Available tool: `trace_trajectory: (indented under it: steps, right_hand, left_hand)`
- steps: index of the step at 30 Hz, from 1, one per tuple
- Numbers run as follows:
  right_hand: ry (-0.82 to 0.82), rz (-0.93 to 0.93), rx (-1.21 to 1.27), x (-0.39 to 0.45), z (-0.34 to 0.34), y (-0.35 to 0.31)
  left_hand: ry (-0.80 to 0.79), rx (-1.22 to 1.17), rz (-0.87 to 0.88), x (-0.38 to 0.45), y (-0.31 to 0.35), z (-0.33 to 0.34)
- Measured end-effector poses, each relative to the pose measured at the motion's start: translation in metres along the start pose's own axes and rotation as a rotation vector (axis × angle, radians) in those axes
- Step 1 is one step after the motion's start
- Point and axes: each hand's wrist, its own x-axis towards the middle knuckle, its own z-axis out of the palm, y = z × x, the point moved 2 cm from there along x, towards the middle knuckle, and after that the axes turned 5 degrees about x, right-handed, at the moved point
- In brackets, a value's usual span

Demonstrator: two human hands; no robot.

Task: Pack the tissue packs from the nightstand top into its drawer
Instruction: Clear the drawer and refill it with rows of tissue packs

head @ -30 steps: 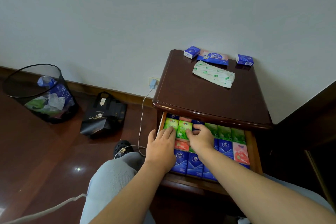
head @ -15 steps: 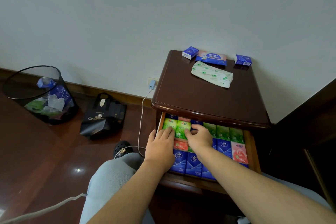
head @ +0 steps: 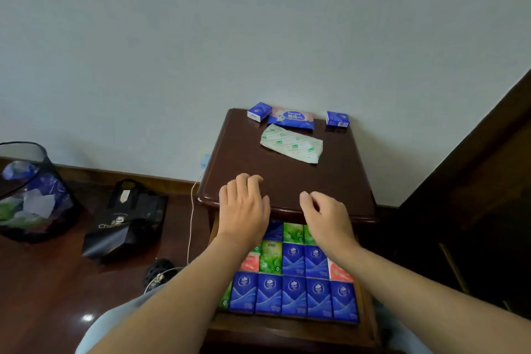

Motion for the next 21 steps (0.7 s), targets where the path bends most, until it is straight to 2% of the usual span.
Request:
trace_trajectory:
  steps: [2,4,8,11,16,21]
  right_hand:
    - [0.070,-0.079,-0.066,0.018,-0.011,0.009]
    - [0.151,-0.081,-0.091,0.036,-0.017,0.028]
    - [0.185,0.105,-0.192,0.069,-0.015,0.073]
    - [0.200,0.142,-0.338,0.106,-0.009,0.092]
    - [0.289,0.130,-0.283,0.192,-0.004,0.102]
    - [0.244,0.004,-0.320,0.274,0.012,0.106]
  left_hand:
    - [-0.112,0.053,-0.031,0.015,0.008,0.013]
    - [-0.248,0.095,-0.084,0.024,0.011,0.032]
    - [-0.390,0.150,-0.177,0.035,0.011,0.065]
    - [-0.391,0.183,-0.180,0.050,0.009,0.080]
    - [-0.305,0.143,-0.152,0.078,0.007,0.093]
    - [-0.271,0.109,-0.049,0.113,0.018,0.105]
